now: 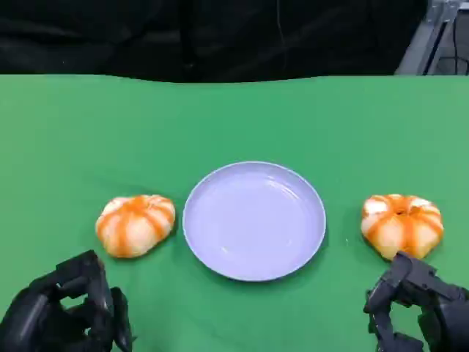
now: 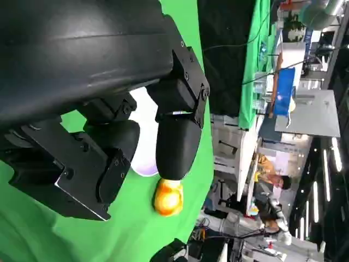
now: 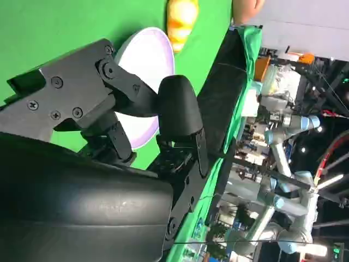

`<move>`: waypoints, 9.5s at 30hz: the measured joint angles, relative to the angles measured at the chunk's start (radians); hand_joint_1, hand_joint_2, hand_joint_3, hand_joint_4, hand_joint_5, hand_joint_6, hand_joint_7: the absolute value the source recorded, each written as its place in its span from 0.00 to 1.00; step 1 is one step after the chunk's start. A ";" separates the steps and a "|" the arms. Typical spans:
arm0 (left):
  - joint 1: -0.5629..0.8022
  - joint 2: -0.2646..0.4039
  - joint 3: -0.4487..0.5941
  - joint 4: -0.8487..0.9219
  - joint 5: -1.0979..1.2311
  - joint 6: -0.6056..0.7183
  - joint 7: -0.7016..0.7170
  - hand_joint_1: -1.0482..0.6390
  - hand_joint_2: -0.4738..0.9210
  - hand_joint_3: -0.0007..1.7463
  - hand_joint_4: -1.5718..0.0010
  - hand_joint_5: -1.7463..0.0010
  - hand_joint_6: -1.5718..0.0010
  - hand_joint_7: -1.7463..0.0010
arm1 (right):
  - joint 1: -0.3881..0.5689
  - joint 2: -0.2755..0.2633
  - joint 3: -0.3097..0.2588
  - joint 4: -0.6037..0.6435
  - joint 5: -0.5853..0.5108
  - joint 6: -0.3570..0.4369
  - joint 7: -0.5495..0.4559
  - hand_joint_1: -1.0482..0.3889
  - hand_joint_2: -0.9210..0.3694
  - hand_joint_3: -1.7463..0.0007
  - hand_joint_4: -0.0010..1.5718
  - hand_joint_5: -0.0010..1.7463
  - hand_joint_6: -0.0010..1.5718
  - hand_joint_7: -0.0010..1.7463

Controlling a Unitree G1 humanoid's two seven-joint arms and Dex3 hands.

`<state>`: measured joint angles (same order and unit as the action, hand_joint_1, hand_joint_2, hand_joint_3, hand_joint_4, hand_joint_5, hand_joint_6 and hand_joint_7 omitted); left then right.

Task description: Grasp the bread from the table and place it into the plate.

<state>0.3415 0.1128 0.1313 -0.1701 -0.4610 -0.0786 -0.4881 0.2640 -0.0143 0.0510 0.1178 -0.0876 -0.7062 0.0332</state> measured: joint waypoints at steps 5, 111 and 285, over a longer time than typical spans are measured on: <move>0.000 0.000 0.000 0.000 0.000 0.000 0.000 0.67 0.65 0.94 0.39 0.00 0.49 0.00 | -0.001 0.000 0.000 0.004 0.000 -0.003 0.000 0.64 0.26 0.38 0.52 1.00 0.45 0.92; -0.722 0.262 -0.504 0.672 1.349 0.024 0.586 0.14 1.00 0.01 0.75 1.00 0.66 1.00 | -0.017 0.008 0.000 0.010 -0.036 0.017 -0.033 0.61 0.26 0.40 0.51 1.00 0.45 0.91; -1.009 -0.110 -0.649 1.171 1.126 -0.376 0.842 0.50 1.00 0.11 0.53 0.54 0.38 0.85 | 0.007 0.038 0.031 -0.051 -0.078 0.043 -0.077 0.65 0.28 0.37 0.53 1.00 0.46 0.92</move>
<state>-0.6677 0.0027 -0.5180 1.0014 0.6647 -0.4545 0.3543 0.2706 0.0239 0.0819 0.0668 -0.1656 -0.6627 -0.0438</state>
